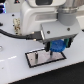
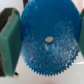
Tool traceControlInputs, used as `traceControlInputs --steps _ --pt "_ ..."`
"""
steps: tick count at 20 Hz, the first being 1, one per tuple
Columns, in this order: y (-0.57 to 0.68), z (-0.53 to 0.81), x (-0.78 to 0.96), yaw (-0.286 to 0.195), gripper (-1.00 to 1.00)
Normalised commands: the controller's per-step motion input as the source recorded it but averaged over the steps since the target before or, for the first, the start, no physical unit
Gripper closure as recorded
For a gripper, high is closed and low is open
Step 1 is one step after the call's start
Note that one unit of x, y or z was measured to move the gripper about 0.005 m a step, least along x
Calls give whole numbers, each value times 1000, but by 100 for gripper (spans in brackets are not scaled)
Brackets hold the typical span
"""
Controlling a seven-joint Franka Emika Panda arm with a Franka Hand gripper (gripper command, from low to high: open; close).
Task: Insert the blue gear onto the right peg, followed by the red gear
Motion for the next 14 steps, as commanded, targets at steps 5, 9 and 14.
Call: traceControlInputs --steps 5,9,14 --pt "-189 -14 246 0 100" --pt "-233 -61 185 0 100" --pt "-141 -106 211 0 100"
